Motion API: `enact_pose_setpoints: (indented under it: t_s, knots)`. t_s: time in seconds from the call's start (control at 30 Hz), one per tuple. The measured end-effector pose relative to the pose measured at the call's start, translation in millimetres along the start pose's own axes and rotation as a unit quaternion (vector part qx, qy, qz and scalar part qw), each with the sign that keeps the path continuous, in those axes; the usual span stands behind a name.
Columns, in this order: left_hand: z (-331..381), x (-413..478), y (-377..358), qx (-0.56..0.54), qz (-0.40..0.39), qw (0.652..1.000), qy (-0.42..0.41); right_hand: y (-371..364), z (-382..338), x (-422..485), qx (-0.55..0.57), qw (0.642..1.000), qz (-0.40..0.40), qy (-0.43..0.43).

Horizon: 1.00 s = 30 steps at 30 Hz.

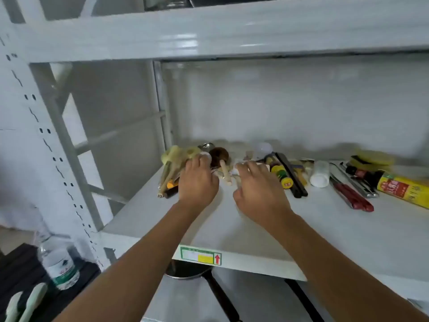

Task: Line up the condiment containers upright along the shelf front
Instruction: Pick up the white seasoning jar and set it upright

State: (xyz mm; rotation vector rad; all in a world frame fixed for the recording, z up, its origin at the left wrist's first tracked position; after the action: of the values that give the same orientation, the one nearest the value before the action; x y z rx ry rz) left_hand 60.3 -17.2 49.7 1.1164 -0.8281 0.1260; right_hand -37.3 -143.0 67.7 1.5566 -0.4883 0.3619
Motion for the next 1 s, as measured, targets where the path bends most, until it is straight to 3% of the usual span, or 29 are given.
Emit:
enact_pose_setpoints:
  t_s: [0.07,0.17,0.27,0.53,0.67,0.87,1.0]
  knots:
    - [-15.4,24.4,-19.4,0.047,-0.012,0.998,0.042,-19.1,-0.3,18.8,0.009,1.000,-0.013,0.000]
    - [-48.9,50.0,-56.9,0.090,-0.101,0.983,0.123,-50.8,-6.6,48.9,0.012,1.000,-0.028,-0.007]
    - [-69.1,53.0,-81.4,0.110,-0.141,0.972,0.152,-75.0,-11.7,68.0,0.019,0.999,-0.032,-0.002]
    - [-69.1,47.2,-53.6,0.075,-0.024,0.993,0.083,-67.4,-13.1,70.9,0.026,1.000,-0.002,0.014]
    - [-58.2,42.6,-13.0,0.025,-0.011,0.997,0.067,-35.1,-18.0,63.0,0.032,0.999,0.001,0.022]
    - [-1.7,31.6,61.1,0.002,-0.098,0.994,0.052,2.0,-21.6,30.9,0.028,0.999,-0.032,0.014]
    - [37.1,18.8,88.7,-0.083,-0.180,0.980,0.016,22.5,-17.6,5.7,0.073,0.997,-0.016,-0.006]
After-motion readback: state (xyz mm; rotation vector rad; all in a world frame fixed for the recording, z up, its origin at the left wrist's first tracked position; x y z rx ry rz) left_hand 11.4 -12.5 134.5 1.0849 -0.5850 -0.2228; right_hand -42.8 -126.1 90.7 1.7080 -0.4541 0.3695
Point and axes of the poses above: each hand's wrist, its own x-axis towards the middle knuckle, its own y-axis out of the back of the hand, z = x × y, the point moved 8 cm from there along x, towards the middle knuckle, and after that the axes turned 6 degrees about -y, right-handed, at the moved point
